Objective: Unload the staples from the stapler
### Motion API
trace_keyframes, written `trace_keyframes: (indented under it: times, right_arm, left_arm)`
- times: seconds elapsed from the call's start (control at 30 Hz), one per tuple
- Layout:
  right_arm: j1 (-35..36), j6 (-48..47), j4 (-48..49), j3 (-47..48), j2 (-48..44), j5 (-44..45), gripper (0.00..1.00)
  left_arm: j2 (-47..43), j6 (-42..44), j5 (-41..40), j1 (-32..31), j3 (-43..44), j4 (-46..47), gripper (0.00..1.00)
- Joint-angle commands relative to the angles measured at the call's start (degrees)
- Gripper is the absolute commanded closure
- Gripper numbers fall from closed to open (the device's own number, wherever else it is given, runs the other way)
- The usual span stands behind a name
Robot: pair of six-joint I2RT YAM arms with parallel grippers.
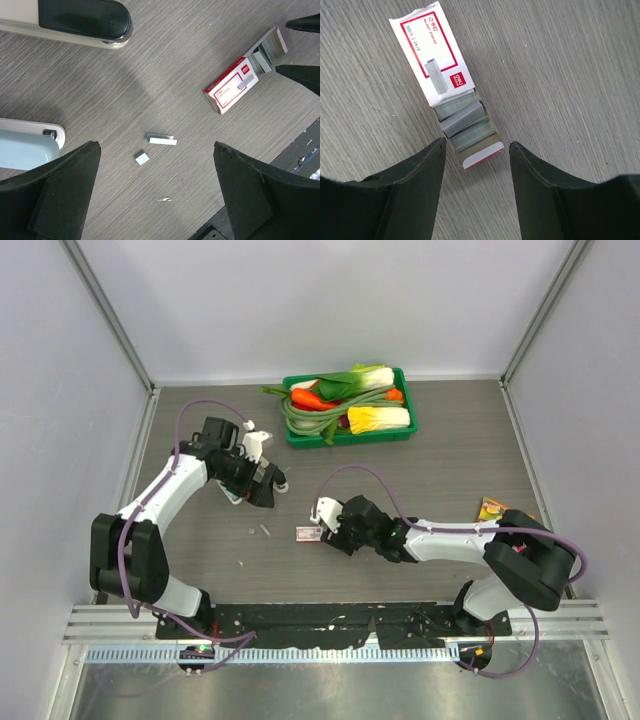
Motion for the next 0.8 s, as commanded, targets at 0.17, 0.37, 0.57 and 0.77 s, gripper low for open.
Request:
trace_keyframes:
  times: [0.17,0.37,0.57,0.77]
  right_arm:
    - [-0.16,-1.5,3.79,2.33,2.6,0.22,0.43]
    - [-0.16,-1.67,5.28,2.86,3.84,-0.39,0.45]
    - [-0.16,-1.67,5.81,2.94,4.19,-1.62,0.47]
    - [-0.16,-1.58,6.51,2.68,3.84,-1.62,0.48]
  left_arm:
    - [-1.16,0.91,0.82,0.41,-0.25,-0.13,0.0]
    - [-1.16,1.18,0.64,0.41,-0.34,-0.13,0.0]
    - [-0.99,1.26,0.55,0.41,-0.51,-0.04,0.0]
    - [-0.81,1.26,0.55,0.41,-0.78,0.05,0.0]
